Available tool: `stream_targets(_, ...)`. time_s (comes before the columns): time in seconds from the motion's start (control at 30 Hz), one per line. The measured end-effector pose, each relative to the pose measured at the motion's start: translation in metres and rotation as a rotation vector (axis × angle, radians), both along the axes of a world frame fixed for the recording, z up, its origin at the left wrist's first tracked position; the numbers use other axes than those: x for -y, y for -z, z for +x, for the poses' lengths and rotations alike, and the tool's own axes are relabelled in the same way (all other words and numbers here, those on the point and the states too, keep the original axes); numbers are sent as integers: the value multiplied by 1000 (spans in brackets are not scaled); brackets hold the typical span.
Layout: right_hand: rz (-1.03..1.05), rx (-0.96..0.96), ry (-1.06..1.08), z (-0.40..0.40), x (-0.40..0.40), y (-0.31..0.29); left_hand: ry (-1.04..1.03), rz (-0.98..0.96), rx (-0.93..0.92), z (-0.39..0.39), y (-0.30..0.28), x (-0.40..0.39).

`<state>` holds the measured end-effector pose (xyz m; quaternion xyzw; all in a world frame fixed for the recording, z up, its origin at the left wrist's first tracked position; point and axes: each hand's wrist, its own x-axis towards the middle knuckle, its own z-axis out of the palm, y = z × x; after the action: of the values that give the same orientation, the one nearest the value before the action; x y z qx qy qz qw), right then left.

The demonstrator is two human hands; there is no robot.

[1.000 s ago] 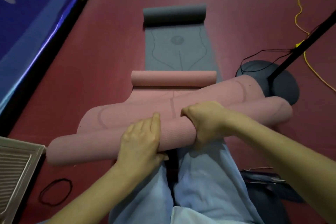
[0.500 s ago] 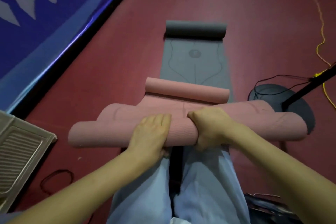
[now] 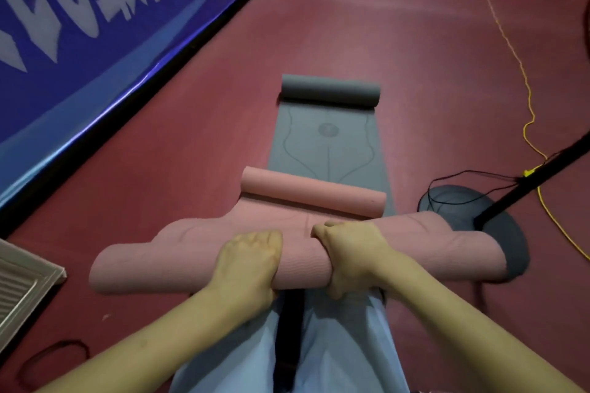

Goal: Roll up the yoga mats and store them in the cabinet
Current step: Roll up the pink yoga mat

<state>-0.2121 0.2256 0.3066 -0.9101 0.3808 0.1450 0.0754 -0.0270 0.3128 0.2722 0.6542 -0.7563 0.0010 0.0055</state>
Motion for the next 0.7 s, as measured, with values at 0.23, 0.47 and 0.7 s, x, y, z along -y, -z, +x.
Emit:
stream_targets(0.23,19,-22,15,3,5,-1,-26,81,64,3,-14,7)
stream_targets(0.47,-165,119,39,-4,-7,11,32,481,39,12,-54,54)
stream_targets(0.7,63,-82,15,15,34,-21,-97,147,10,2,-15,28)
